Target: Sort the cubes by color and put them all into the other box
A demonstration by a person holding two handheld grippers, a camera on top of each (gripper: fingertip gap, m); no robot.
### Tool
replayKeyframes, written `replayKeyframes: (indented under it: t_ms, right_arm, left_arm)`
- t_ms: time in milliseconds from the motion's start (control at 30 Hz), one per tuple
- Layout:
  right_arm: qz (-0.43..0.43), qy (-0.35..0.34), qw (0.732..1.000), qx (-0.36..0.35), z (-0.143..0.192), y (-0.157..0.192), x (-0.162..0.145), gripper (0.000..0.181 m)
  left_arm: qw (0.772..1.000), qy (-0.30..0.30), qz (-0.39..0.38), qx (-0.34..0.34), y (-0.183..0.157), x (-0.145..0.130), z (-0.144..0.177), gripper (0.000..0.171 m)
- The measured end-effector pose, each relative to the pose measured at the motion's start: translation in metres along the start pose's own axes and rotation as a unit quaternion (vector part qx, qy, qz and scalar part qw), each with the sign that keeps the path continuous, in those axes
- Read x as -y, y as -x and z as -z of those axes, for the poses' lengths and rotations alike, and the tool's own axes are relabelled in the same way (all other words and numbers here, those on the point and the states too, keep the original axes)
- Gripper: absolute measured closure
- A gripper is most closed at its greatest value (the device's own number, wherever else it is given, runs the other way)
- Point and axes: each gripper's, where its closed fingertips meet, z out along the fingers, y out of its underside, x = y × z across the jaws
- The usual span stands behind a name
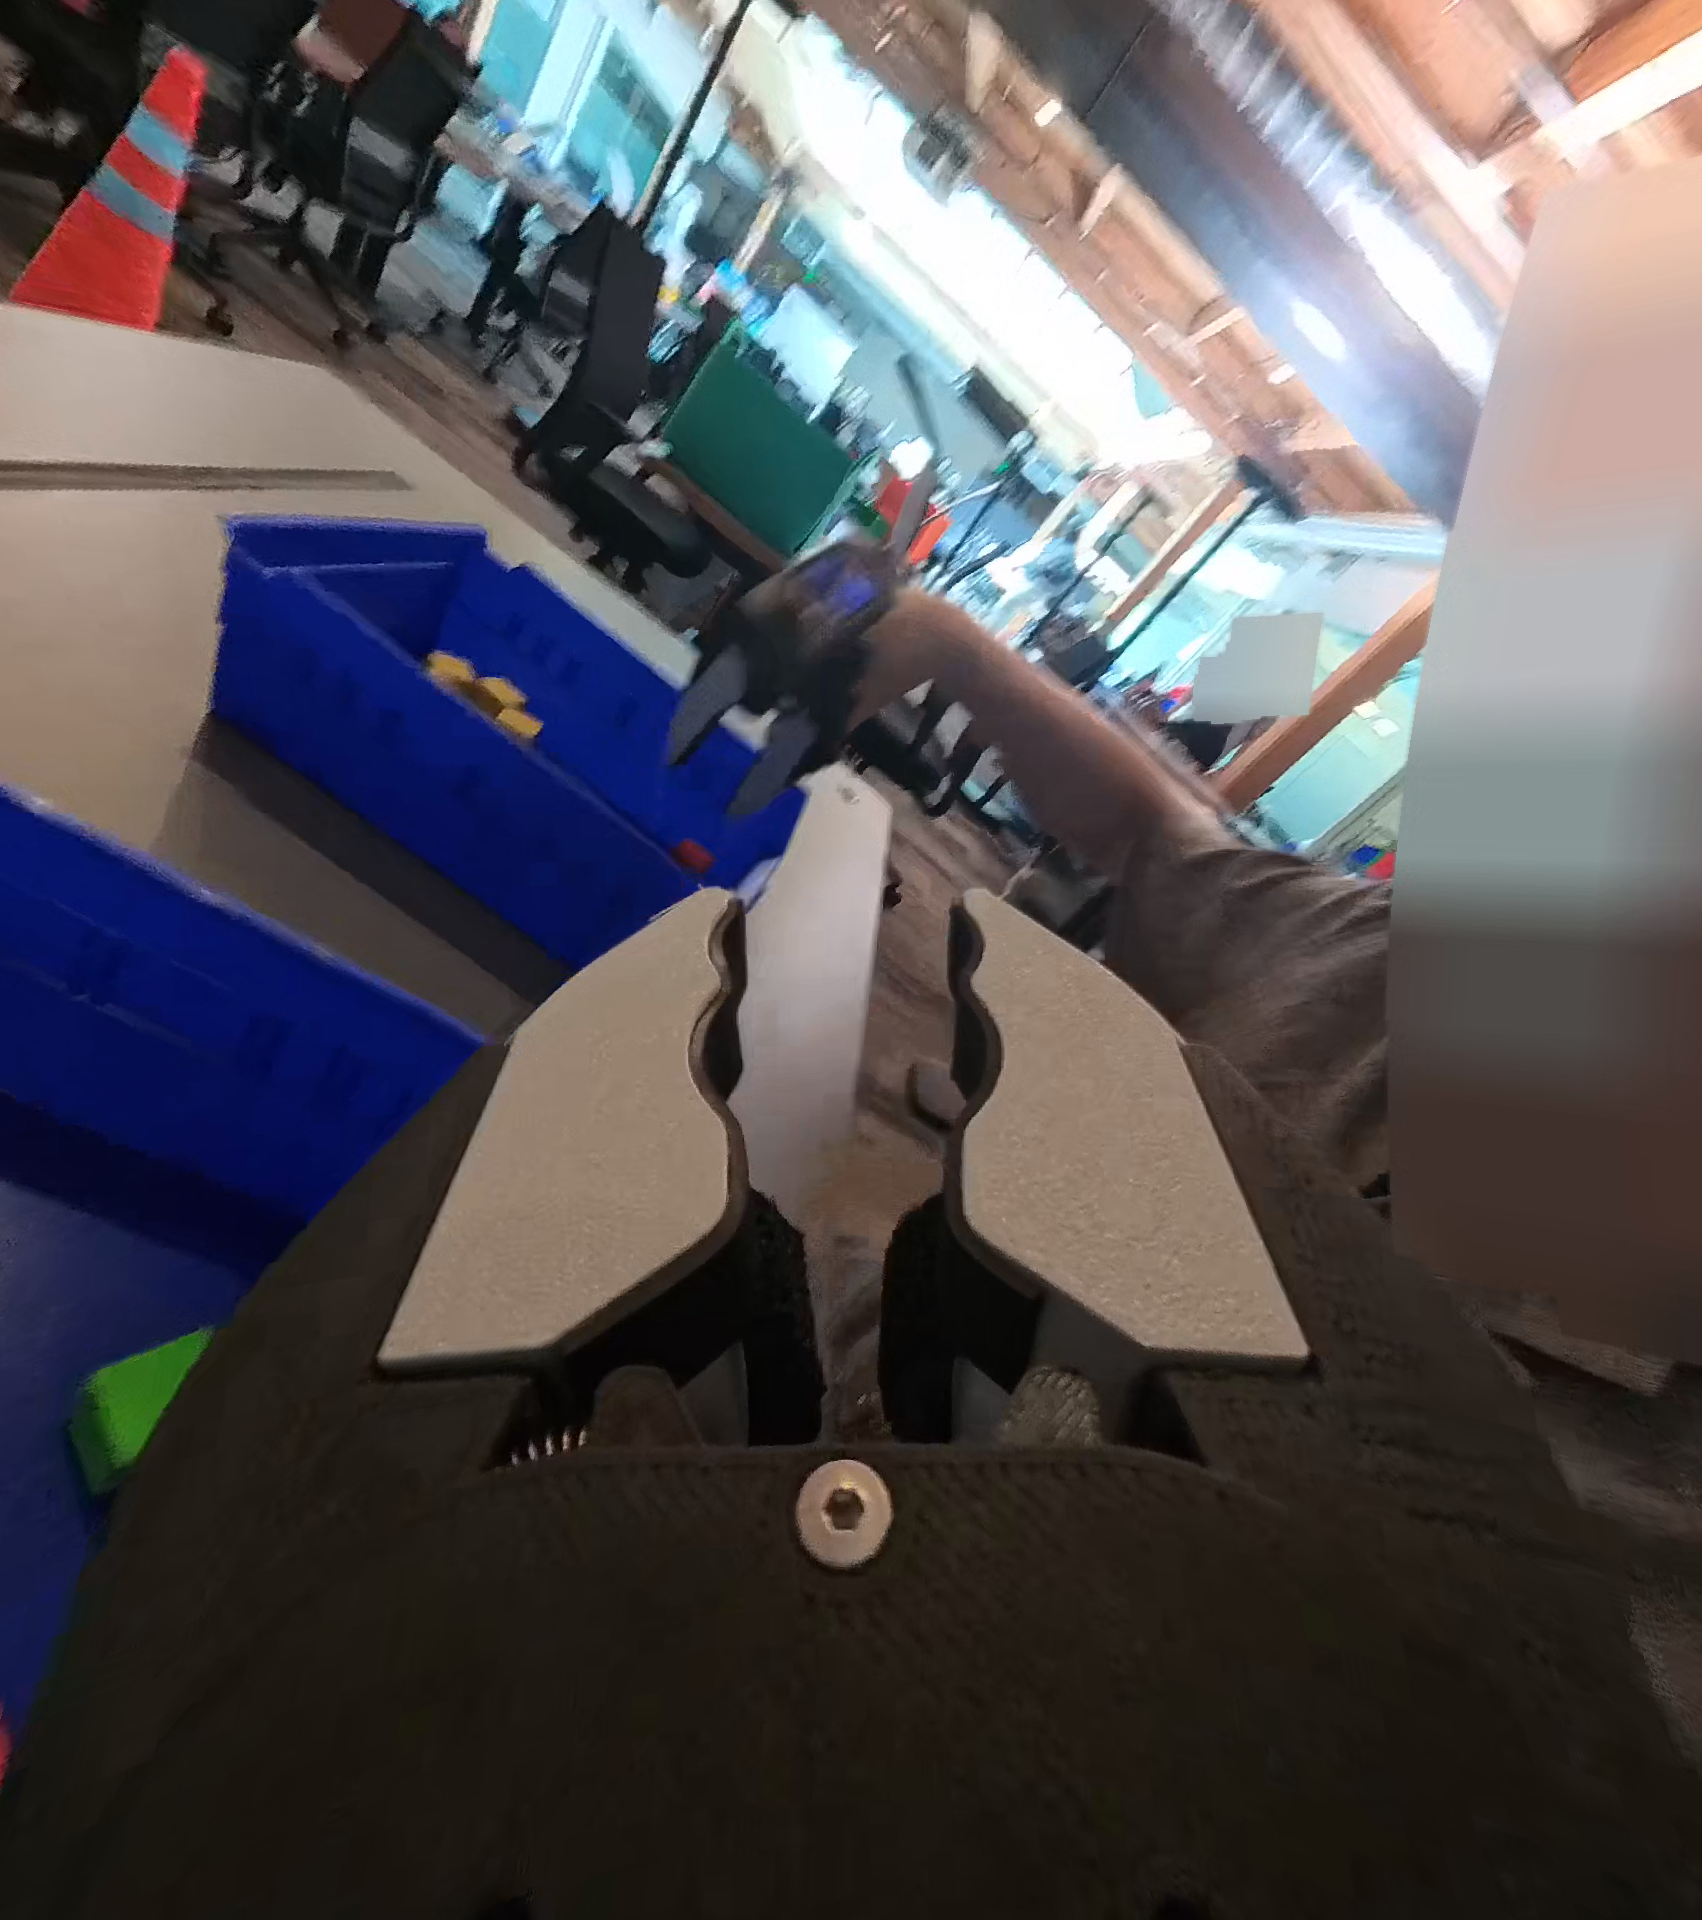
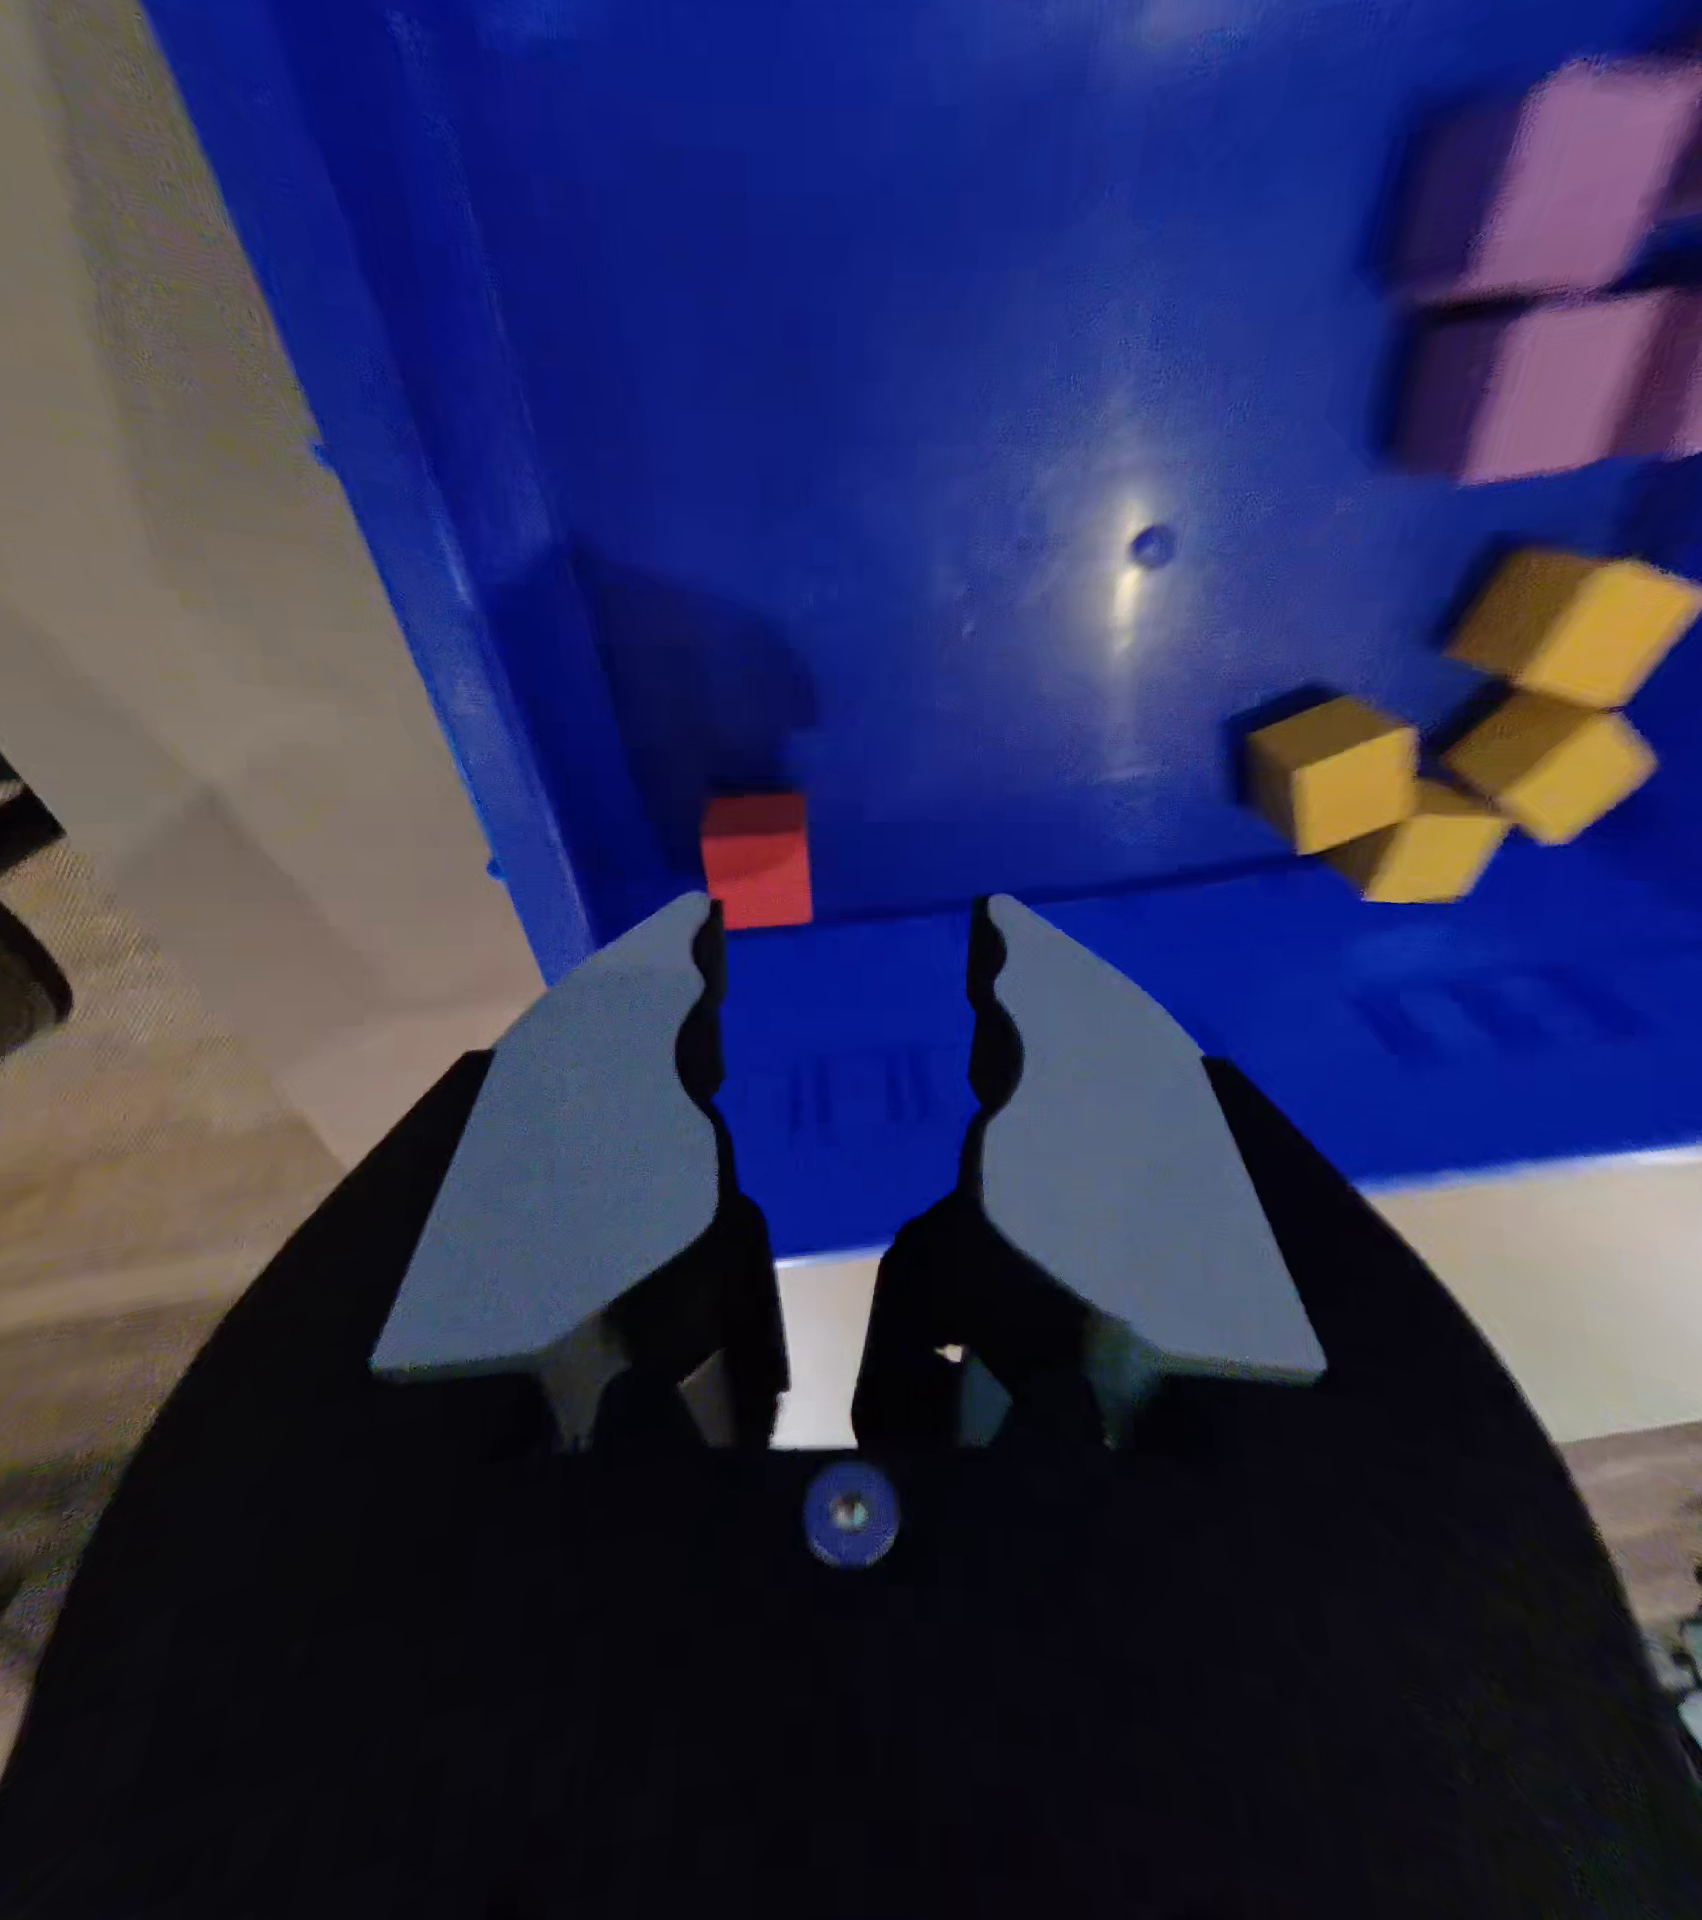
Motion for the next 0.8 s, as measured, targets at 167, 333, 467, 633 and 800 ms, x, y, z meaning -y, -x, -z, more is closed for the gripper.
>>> replayKeyframes:
  t_ms: [167, 333, 467, 633, 800]
  right_arm:
    - [0.026, -0.199, 0.972, -0.124, 0.074, -0.004, 0.057, 0.136]
    - [0.074, -0.314, 0.931, -0.17, 0.096, 0.019, 0.101, 0.139]
    - [0.092, -0.322, 0.926, -0.172, 0.085, 0.026, 0.113, 0.14]
    - [0.098, -0.332, 0.924, -0.161, 0.075, 0.03, 0.118, 0.142]
    - [0.106, -0.338, 0.922, -0.156, 0.072, 0.032, 0.12, 0.144]
  left_arm:
    - [0.946, 0.151, -0.031, 0.285, 0.093, -0.022, 0.022, 0.132]
    - [0.841, 0.307, -0.03, 0.444, 0.168, -0.045, 0.04, 0.131]
    - [0.784, 0.378, 0.038, 0.491, 0.212, -0.067, 0.044, 0.126]
    - [0.768, 0.373, 0.094, 0.512, 0.243, -0.08, 0.037, 0.124]
    - [0.745, 0.378, 0.117, 0.537, 0.255, -0.089, 0.043, 0.123]
